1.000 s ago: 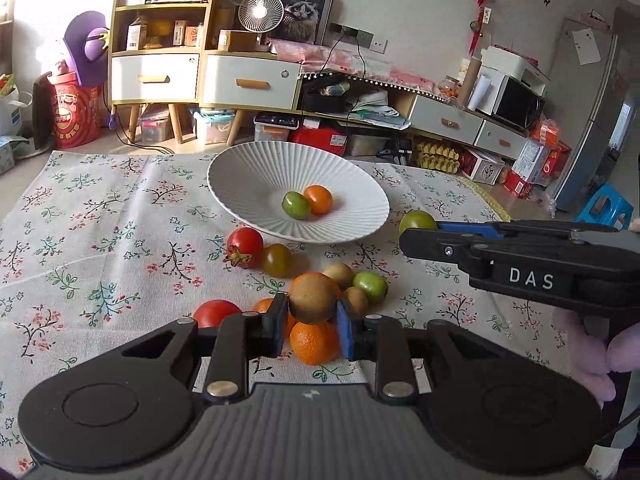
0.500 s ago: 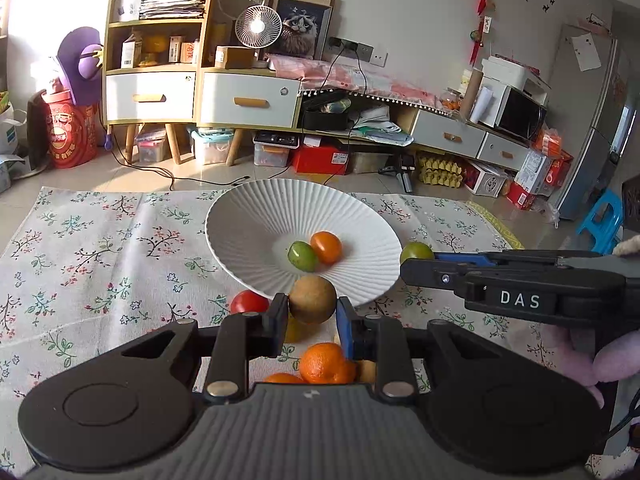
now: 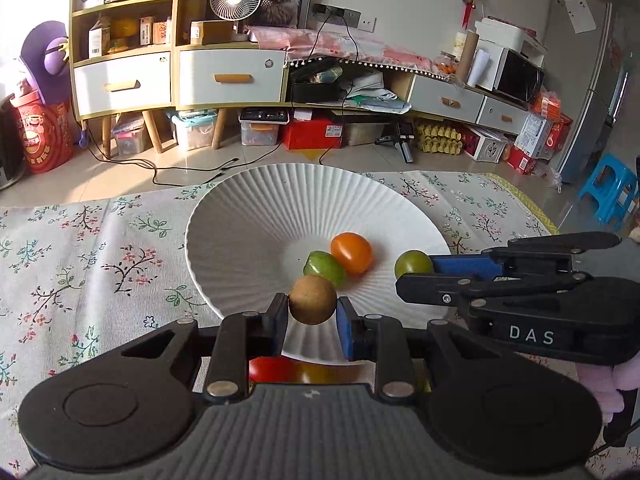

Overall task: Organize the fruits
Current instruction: 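Carry the kiwi and green lime in both grippers into the white bowl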

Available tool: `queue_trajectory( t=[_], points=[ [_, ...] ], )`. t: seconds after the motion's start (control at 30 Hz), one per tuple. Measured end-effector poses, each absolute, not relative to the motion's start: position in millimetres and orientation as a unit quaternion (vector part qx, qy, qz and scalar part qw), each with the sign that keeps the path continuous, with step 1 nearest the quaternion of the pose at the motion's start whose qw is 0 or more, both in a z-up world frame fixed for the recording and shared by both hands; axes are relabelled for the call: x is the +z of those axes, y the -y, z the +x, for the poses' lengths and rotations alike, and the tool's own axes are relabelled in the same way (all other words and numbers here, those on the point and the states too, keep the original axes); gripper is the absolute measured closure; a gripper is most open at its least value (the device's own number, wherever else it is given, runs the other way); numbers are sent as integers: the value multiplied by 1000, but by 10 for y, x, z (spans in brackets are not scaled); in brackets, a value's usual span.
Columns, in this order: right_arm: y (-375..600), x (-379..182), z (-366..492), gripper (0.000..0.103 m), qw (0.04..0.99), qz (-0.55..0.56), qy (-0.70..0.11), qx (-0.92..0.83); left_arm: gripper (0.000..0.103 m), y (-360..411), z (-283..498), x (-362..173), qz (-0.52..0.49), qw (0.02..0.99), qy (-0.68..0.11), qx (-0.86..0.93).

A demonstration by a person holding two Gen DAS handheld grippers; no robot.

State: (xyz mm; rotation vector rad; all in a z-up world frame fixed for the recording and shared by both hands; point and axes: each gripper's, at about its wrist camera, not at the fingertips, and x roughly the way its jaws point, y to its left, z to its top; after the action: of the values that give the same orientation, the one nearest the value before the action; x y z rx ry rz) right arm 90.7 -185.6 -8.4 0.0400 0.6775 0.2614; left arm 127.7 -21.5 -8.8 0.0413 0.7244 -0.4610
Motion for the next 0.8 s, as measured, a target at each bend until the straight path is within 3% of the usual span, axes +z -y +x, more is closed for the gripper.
queue_trajectory(
  t=[0.8],
  points=[
    [1884,-241,1265,80,932,17,-341,120,84,352,1606,-220,45,907,-347,-235]
  ],
)
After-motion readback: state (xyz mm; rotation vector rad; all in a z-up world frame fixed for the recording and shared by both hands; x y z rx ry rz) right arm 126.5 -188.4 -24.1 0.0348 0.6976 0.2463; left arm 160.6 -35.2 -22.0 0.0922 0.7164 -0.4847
